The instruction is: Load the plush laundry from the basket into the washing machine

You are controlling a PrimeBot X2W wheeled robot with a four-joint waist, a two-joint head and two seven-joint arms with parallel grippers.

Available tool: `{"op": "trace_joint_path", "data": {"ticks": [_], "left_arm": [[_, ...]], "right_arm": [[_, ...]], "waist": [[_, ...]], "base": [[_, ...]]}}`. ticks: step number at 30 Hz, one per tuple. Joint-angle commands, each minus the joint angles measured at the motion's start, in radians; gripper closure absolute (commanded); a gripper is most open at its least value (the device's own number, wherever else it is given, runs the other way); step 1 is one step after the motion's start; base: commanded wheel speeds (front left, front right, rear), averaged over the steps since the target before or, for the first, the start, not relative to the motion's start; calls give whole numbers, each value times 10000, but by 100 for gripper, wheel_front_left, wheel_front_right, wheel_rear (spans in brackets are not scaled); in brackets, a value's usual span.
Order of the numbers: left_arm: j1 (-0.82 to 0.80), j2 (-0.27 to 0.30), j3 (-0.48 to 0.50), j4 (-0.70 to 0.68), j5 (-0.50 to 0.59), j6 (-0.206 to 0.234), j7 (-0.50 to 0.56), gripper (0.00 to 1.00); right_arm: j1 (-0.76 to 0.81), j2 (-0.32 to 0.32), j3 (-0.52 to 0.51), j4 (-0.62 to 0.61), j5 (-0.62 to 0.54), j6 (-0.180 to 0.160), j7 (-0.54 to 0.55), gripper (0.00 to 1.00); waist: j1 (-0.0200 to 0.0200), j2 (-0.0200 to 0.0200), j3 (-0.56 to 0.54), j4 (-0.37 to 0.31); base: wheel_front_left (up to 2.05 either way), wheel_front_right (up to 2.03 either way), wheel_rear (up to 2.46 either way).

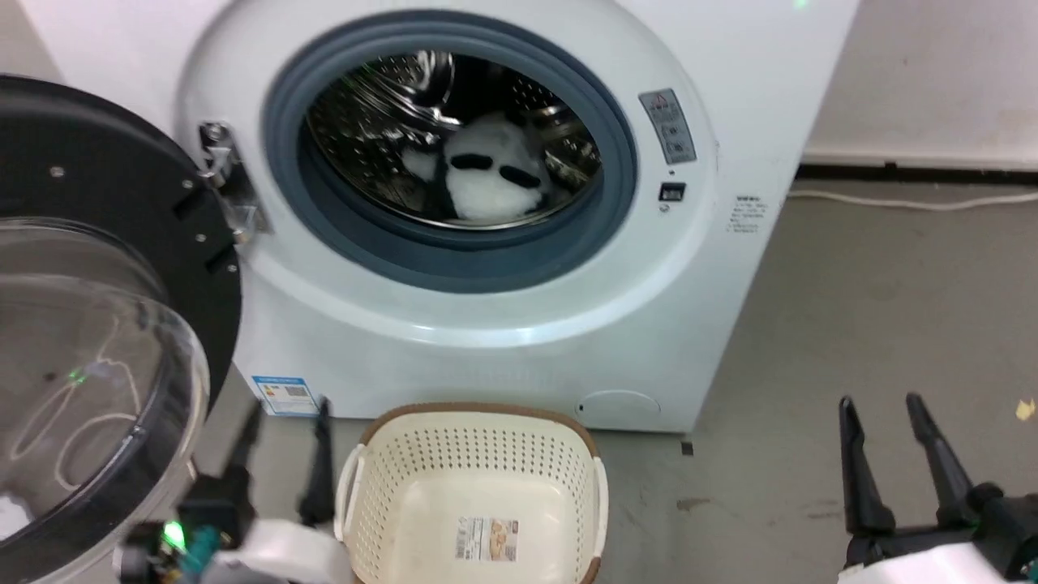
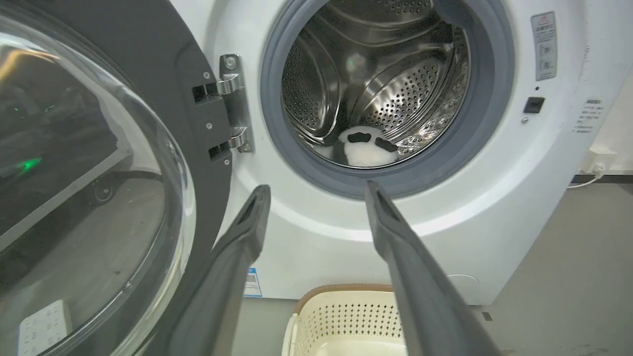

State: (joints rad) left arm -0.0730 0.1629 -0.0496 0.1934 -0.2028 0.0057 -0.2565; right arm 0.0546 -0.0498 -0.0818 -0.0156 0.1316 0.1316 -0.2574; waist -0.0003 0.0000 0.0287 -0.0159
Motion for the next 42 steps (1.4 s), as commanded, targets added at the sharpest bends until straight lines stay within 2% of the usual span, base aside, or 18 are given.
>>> {"op": "trace_joint_path", "data": {"ticks": [1,8,21,22,42], "left_arm": [[340,-168,-182,-183,142,-50,-52,0],[1061,-589,-462,-893,414,66,-52,0],[1240,-799,-527,-940,551,116,-53,0],[1154,-803,-564,-907,514,90,6,100],[1095,-849,-430,-1046,719,70,352,100]], "right_arm": [[247,-4,30,92,21,-9,-44,0],[465,-4,169,210,-94,-9,-44,0],[477,-4,170,130,3,-9,-44,0],[403,0,190,163,-63,0,2,100],[274,-1,280,164,-233,-1,351,100]], "waist": [[3,0,-212,131],[3,0,-345,136],[3,0,-368,287],[3,0,-368,288],[3,0,-357,271]], "base": [[0,0,0],[0,0,0],[0,0,0],[0,0,0],[0,0,0]]}}
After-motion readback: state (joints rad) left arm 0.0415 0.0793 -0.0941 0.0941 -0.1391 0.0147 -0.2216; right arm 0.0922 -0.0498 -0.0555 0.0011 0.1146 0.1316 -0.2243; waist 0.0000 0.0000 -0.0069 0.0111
